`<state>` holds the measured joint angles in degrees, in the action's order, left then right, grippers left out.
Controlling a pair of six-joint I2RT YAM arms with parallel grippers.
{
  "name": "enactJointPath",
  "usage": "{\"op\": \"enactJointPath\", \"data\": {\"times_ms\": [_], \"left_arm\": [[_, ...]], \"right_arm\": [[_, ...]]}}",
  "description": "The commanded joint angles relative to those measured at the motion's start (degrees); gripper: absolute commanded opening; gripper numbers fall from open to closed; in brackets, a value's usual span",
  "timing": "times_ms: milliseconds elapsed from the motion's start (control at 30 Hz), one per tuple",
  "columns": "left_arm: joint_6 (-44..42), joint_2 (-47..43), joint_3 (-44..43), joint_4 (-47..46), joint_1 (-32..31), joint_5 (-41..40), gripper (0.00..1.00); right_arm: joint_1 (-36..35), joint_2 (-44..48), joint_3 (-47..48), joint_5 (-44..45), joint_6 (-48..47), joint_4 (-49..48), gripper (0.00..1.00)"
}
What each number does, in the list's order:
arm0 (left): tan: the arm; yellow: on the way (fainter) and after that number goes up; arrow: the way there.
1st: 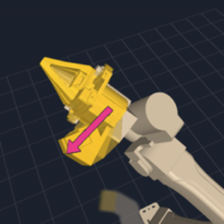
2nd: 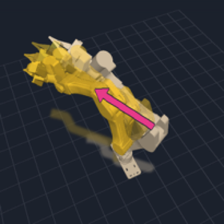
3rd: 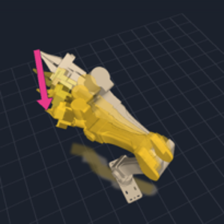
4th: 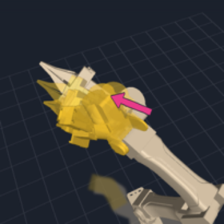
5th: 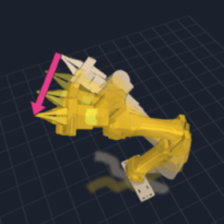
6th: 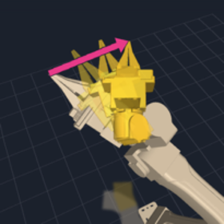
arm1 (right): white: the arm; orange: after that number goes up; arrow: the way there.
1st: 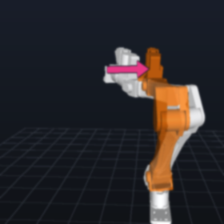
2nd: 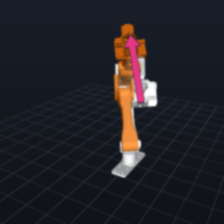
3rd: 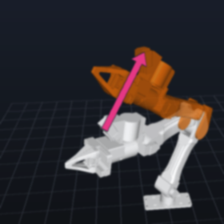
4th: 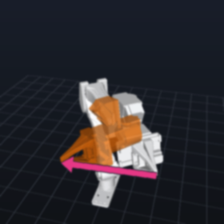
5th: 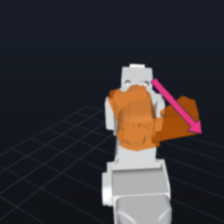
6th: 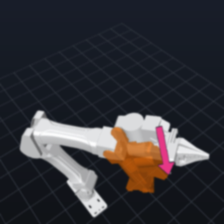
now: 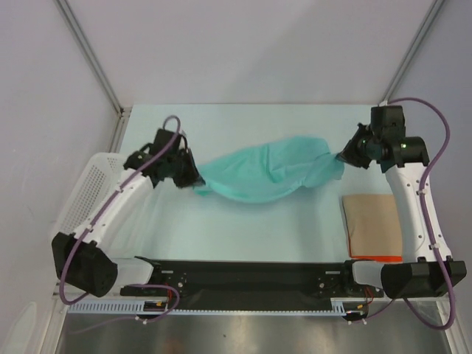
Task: Fold and stack the t-shirts
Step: Flatten the tshirt out
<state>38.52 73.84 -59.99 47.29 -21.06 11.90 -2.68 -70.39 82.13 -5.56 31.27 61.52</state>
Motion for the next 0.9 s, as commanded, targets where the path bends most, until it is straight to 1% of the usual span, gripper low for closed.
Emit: {"op": "enactJointPath", "data": {"times_ms": [0,33,100,133,167,233,267,333,467,500,600,633,767,800,867], "left_arm": [[-3.6,-2.8,-16.4,7.8,2.1,-5.3,0.00],[-4.5,-2.0,-23.4,8.7,3.2,-5.3,0.00],[-5.4,-1.0,-29.7,10.5,4.4,-4.9,0.00],[-6.3,-0.6,-35.1,10.9,5.4,-4.3,0.00],[-6.7,0.2,-37.7,11.1,5.8,-3.2,0.01],[-8.6,0.5,-44.4,10.9,6.3,-1.4,0.00],[-9.2,0.2,-46.3,10.6,6.3,-1.2,0.00],[-10.7,-0.7,-50.2,10.2,6.4,-0.7,0.00],[-12.2,-5.6,-52.7,9.3,6.4,-0.6,0.00],[-12.3,-8.4,-52.9,9.0,6.4,-0.4,0.00],[-13.0,-13.5,-53.0,7.0,6.4,1.0,0.00],[-13.1,-17.0,-53.0,6.7,6.4,1.3,0.00],[-13.6,-22.6,-52.9,6.2,6.2,0.7,0.00],[-13.6,-23.2,-52.4,5.9,6.1,0.5,0.00],[-13.5,-23.7,-50.6,5.4,6.0,-0.1,0.00]], "right_arm": [[1.5,-2.0,10.2,2.7,-0.6,-2.5,0.00],[2.2,-3.2,12.8,2.7,-0.7,-2.1,0.00],[2.2,-4.1,20.0,3.1,-1.6,-1.8,0.00],[3.8,-4.5,22.4,3.3,-2.0,-1.3,0.00],[4.0,-4.9,27.2,3.6,-2.4,-1.1,0.00],[4.0,-4.8,31.1,3.8,-3.2,-1.1,0.00],[4.0,-4.0,34.5,3.4,-3.4,-1.4,0.00],[4.0,-2.4,37.0,2.1,-4.1,-2.2,0.00],[4.0,4.4,38.6,-2.2,-5.2,-5.3,0.00],[4.0,7.5,38.7,-2.8,-5.6,-6.0,0.00],[3.3,12.5,39.2,-3.8,-6.8,-7.7,0.00],[3.1,15.5,39.5,-3.9,-6.9,-8.2,0.00],[2.9,21.8,39.3,-4.5,-6.2,-10.7,0.00],[2.9,22.5,39.0,-4.4,-5.6,-11.1,0.00],[2.9,24.6,34.6,-4.3,-4.8,-12.7,0.00]]}}
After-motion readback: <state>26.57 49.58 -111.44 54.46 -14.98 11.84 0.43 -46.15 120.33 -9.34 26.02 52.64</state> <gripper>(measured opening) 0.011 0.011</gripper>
